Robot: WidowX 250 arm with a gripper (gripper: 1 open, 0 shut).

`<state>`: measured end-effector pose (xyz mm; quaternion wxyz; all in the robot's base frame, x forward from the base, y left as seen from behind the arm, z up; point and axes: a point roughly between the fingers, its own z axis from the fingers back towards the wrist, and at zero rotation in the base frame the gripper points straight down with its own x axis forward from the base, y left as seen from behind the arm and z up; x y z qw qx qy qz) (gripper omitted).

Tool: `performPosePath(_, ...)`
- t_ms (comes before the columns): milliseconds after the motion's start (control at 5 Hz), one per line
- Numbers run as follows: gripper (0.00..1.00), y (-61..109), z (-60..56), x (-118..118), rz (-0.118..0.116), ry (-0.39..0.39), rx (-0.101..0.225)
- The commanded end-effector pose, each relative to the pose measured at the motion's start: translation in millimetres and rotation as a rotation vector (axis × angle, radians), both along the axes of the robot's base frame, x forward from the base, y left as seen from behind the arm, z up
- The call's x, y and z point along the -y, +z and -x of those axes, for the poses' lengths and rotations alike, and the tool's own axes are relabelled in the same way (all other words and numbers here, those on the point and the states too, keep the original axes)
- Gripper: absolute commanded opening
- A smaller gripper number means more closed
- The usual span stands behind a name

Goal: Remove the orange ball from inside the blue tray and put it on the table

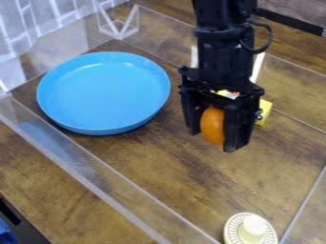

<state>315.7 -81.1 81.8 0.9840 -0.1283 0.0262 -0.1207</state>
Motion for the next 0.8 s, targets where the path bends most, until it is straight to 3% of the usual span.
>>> performPosePath(0,0.00,9.5,-0.9,7.8,0.022,-0.007,0.019)
performPosePath(600,0.00,3.8,-0.9,13.1,0.052,0.009,-0.019)
